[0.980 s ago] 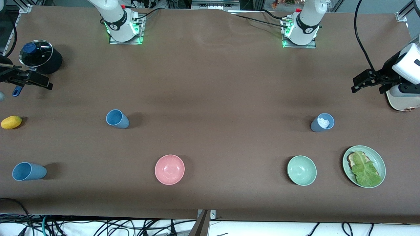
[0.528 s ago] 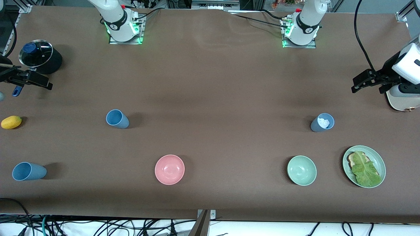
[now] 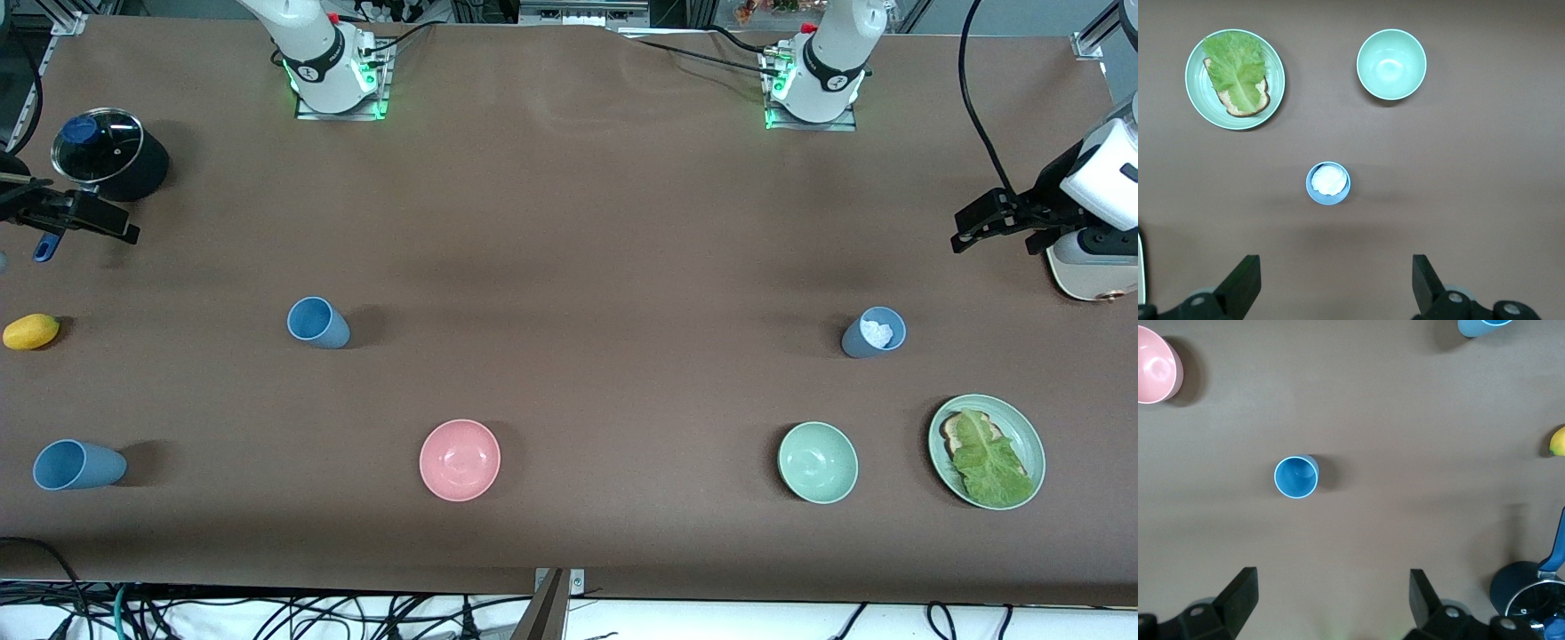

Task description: Stack blue cups with both arms

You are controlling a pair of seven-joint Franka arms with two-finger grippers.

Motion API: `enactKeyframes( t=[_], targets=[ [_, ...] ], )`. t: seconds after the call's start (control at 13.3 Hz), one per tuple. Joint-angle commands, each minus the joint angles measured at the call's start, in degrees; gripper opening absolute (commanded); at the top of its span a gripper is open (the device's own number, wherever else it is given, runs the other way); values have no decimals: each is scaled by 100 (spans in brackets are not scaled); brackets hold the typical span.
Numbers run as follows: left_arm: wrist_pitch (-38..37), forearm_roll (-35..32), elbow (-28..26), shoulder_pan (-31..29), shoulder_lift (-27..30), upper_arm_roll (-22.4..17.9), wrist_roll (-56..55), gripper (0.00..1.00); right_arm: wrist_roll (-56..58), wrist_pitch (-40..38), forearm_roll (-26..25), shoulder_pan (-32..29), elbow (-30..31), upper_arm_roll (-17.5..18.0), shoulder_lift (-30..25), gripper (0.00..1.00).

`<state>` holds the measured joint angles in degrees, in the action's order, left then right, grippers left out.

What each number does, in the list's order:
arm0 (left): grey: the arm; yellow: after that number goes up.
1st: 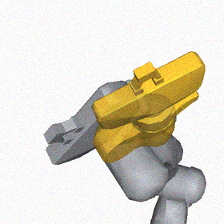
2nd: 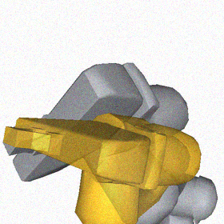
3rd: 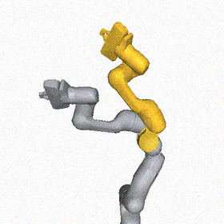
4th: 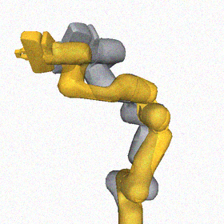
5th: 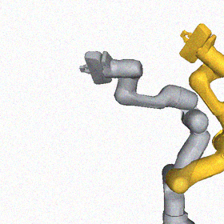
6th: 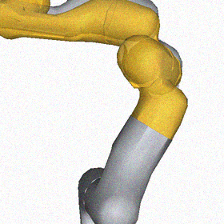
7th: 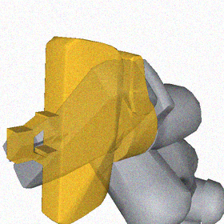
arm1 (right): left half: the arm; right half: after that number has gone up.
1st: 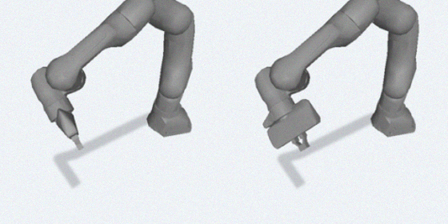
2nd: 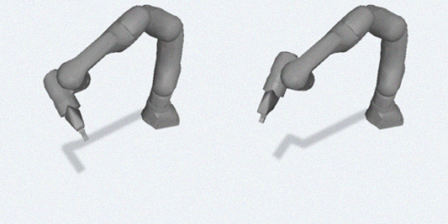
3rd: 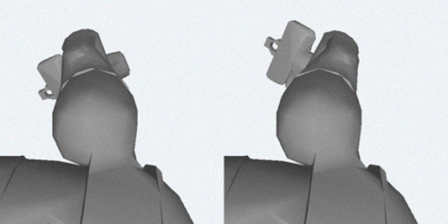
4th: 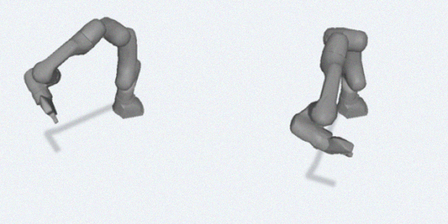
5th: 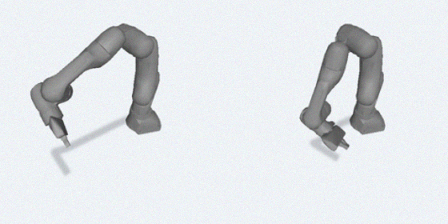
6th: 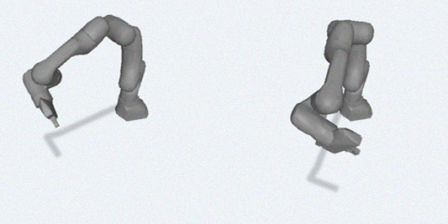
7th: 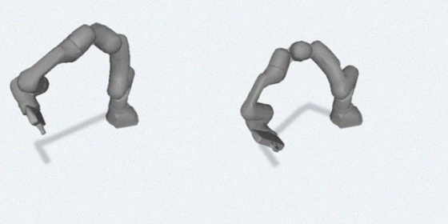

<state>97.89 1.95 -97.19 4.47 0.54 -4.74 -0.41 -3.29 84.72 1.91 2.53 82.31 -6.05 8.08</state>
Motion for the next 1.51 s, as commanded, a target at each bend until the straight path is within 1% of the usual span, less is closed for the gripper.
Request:
enactKeyframes(
  t=[0.0,0.3,1.43],
  targets=[
    [-68,-169,121,28,-45,0,102,100,39,-96,64,-42,-163,7,62,100],
    [-68,-169,130,28,-45,0,102,100,39,-105,187,-121,-163,7,53,100],
    [-68,-169,121,28,-45,0,102,100,-13,-52,187,-121,-163,16,62,100]
  ],
)
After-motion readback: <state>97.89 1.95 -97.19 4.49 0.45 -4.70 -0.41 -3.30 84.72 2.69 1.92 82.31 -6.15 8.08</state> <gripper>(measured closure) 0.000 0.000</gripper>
